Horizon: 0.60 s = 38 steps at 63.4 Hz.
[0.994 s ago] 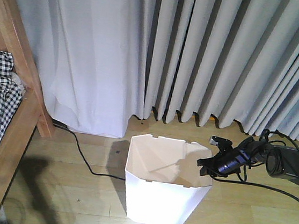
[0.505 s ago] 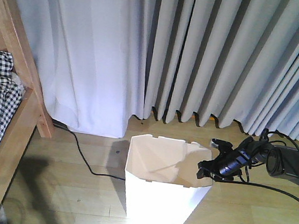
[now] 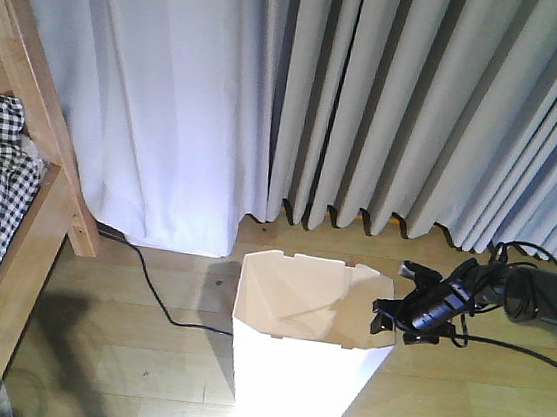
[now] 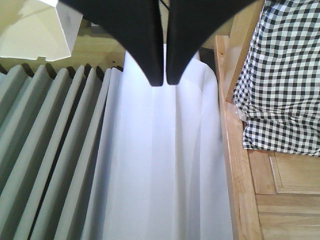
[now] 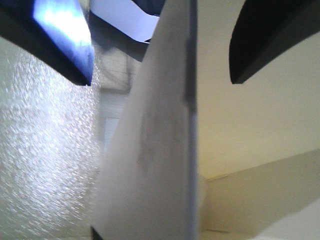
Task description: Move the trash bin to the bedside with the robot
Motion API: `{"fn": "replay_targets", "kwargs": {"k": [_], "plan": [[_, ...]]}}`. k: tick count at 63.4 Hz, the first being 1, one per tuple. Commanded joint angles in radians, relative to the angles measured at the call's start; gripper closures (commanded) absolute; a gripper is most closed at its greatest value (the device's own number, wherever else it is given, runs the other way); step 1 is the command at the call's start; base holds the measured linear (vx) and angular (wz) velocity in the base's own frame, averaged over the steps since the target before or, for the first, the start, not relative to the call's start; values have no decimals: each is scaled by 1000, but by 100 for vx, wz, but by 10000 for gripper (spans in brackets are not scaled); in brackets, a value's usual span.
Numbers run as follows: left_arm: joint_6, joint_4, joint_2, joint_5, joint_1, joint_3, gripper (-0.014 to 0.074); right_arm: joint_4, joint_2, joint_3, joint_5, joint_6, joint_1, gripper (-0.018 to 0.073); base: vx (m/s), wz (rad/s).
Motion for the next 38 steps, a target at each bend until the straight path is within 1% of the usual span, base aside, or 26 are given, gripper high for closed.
{"fn": "replay_targets", "kwargs": {"k": [1,3,7,14,18,22,27,38], "plan": [[-4,-2,18,-73,-1,3,603,-41,-157,102,-89,24,2,9,0,0],[-4,-2,18,-73,-1,3,603,-53,-182,130,-113,12,8,9,0,0],[-4,-2,18,-73,-1,3,603,-82,-246,239,-181,5,18,9,0,0],[-4,-2,18,-73,-1,3,603,-53,-365,416,-303,4,19,9,0,0],[-4,-2,18,-73,-1,3,603,-55,-442,518,-359,0,26,9,0,0],[-4,-2,18,-73,-1,3,603,-55,-521,611,-410,-27,35,9,0,0],[-4,-2,18,-73,-1,3,603,-57,-612,703,-436,-48,44,9,0,0],[-4,-2,18,-73,-1,3,603,-73,-871,885,-436,-69,44,9,0,0]]}}
